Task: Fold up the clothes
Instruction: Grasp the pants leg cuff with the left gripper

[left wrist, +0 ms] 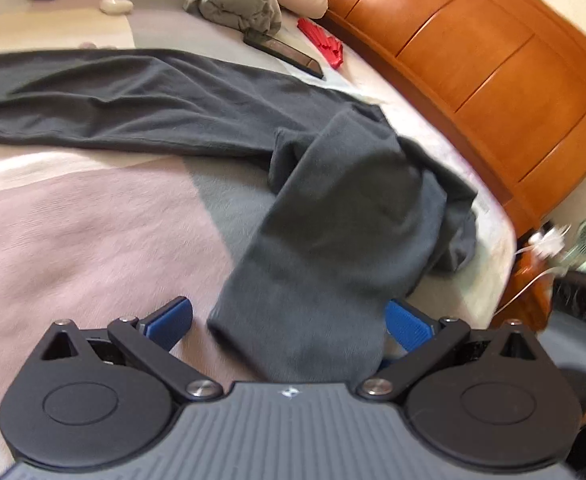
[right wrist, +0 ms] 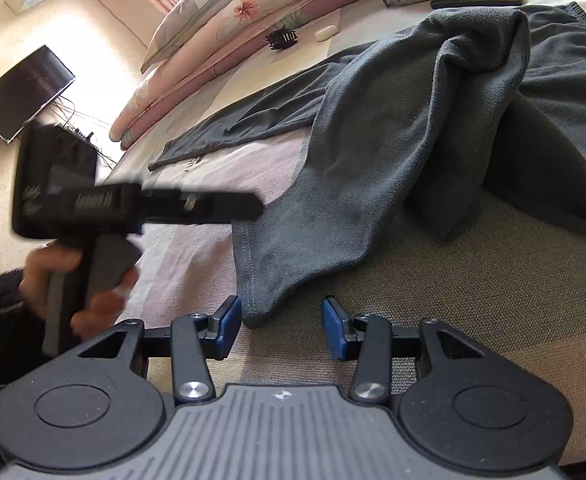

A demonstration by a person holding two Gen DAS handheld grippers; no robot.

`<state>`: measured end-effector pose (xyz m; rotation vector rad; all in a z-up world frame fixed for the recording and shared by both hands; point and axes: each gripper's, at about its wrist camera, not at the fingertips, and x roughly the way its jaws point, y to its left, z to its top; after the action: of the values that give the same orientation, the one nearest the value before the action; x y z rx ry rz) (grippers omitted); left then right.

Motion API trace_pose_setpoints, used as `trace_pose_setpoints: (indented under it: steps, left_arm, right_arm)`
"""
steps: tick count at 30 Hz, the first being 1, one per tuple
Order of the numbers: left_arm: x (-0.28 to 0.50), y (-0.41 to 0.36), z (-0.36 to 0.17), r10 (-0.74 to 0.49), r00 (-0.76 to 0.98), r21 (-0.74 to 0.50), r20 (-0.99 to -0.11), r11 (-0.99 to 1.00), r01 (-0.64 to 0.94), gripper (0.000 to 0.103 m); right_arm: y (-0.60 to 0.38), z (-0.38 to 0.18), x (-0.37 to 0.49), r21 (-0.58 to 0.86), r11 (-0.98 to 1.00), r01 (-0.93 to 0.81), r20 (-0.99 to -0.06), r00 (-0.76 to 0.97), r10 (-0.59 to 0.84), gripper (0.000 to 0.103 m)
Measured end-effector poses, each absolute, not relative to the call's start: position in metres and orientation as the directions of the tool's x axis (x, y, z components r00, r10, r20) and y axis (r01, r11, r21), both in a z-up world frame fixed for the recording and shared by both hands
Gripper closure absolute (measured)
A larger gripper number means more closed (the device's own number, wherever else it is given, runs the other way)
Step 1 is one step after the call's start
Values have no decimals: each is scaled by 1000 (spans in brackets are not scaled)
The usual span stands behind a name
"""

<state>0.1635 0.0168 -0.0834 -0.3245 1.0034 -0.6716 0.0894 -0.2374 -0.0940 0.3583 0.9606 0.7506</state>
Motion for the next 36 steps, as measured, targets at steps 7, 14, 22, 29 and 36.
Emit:
trace_pose_setpoints:
  steps: [7,14,22,29,36]
  left_arm:
    - [175,40,-101,-793,273,-755,-544,605,254,1]
    - [171,53,-109,-836,264,-826,-480,532,183,1]
    - [179,34,-105,-829,268,-819,-491,544,183,1]
    - [156,32,-112,-852,256,-845,-457,506,176,1]
    - [160,21,-116,-848,311,-869,-429,481,113,1]
  right_arm:
    - [-241,-97,90,610,680,-407,-585,348,732,53]
    - [-243,-101,91,635,661,-400,-564,346,750,51]
    - [-244,-102,87,644,657,-392,-555,351,754,51]
    - [-247,-106,87,665,639,-388,-532,354,769,51]
    - [-246,-106,87,670,636,-382,-525,362,770,51]
